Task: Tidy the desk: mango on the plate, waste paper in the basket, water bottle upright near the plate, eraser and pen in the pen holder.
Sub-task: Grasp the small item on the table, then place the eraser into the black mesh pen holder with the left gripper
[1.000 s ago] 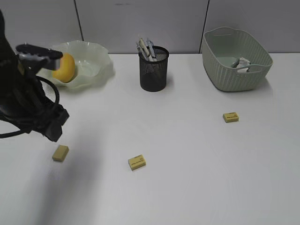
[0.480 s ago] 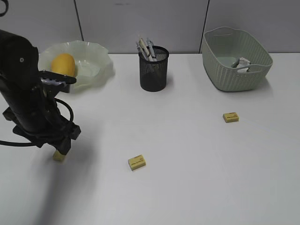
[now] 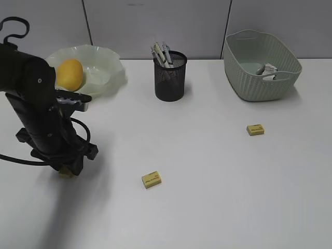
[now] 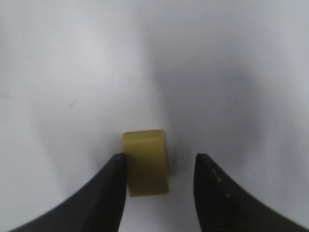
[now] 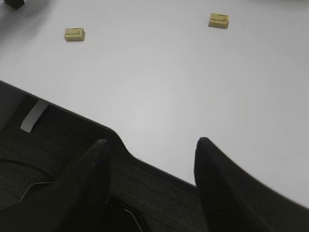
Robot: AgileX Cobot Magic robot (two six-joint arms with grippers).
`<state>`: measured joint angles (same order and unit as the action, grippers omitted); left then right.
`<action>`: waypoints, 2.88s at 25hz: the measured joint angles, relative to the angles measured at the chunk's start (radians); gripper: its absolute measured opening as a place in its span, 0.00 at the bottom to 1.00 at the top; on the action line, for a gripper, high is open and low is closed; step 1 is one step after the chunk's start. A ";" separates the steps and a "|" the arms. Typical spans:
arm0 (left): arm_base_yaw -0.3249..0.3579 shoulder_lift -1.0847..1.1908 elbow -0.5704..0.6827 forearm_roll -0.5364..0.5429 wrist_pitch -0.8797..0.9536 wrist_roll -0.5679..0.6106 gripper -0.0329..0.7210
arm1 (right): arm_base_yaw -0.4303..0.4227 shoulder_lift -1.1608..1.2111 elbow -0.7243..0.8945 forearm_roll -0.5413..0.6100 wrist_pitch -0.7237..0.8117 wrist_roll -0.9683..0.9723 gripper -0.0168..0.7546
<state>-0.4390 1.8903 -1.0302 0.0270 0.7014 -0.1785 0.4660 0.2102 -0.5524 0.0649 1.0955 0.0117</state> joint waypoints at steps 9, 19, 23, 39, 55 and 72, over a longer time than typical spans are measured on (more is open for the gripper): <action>0.004 0.035 -0.001 0.031 -0.005 -0.012 0.50 | 0.000 0.000 0.000 0.000 0.000 0.000 0.60; 0.004 0.036 -0.007 0.047 -0.014 -0.058 0.42 | 0.000 0.000 0.000 0.000 0.000 0.000 0.60; 0.004 0.036 -0.010 0.074 -0.005 -0.076 0.21 | 0.000 0.000 0.000 0.000 0.000 0.000 0.60; -0.021 0.000 -0.535 -0.016 -0.014 -0.080 0.19 | 0.000 0.000 0.000 0.000 0.000 0.000 0.60; -0.061 0.121 -0.608 -0.277 -0.559 -0.080 0.19 | 0.000 0.000 0.000 0.000 -0.002 0.006 0.60; -0.116 0.280 -0.608 -0.278 -0.731 -0.080 0.19 | 0.000 0.000 0.009 -0.001 -0.003 0.015 0.60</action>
<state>-0.5547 2.1704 -1.6378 -0.2509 -0.0301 -0.2581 0.4660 0.2102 -0.5436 0.0639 1.0925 0.0265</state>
